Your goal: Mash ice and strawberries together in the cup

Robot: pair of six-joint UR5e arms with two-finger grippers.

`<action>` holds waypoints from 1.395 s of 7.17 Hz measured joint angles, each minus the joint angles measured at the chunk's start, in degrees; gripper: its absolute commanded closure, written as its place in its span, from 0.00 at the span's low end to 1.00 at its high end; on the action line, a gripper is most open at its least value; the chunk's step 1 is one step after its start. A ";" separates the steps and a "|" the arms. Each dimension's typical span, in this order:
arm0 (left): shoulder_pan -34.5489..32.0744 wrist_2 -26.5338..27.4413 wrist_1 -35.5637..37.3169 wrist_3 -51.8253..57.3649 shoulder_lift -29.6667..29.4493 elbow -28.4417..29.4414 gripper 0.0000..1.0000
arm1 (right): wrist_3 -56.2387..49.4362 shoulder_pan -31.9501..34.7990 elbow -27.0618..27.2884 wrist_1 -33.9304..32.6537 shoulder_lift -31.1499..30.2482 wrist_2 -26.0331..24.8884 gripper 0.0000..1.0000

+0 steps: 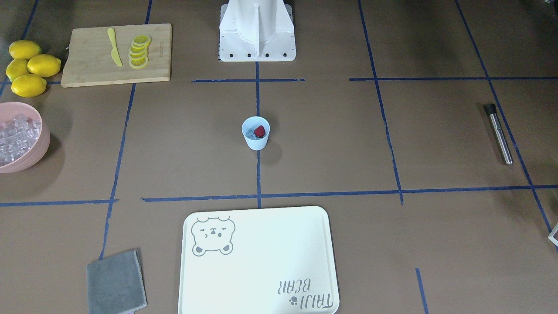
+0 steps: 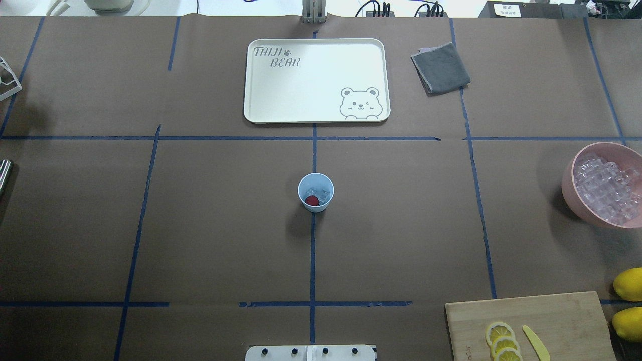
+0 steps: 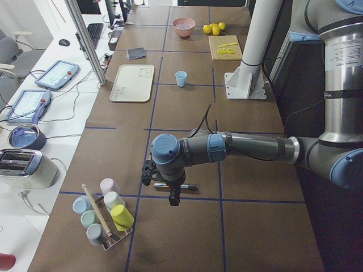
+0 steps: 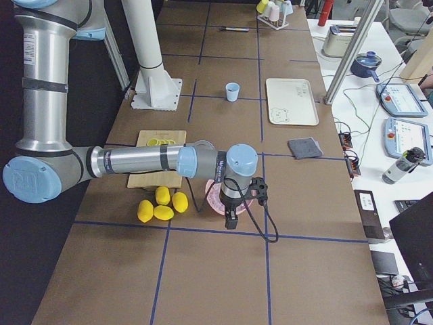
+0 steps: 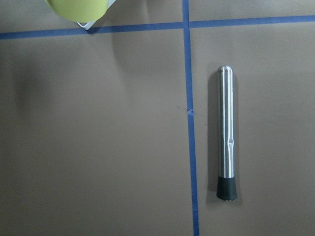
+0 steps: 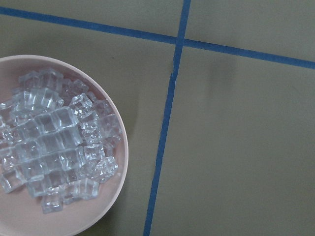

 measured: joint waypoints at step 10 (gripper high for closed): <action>1.17 1.83 -0.57 -0.10 0.50 0.02 0.00 | 0.43 -0.06 -0.49 0.45 0.79 0.32 0.00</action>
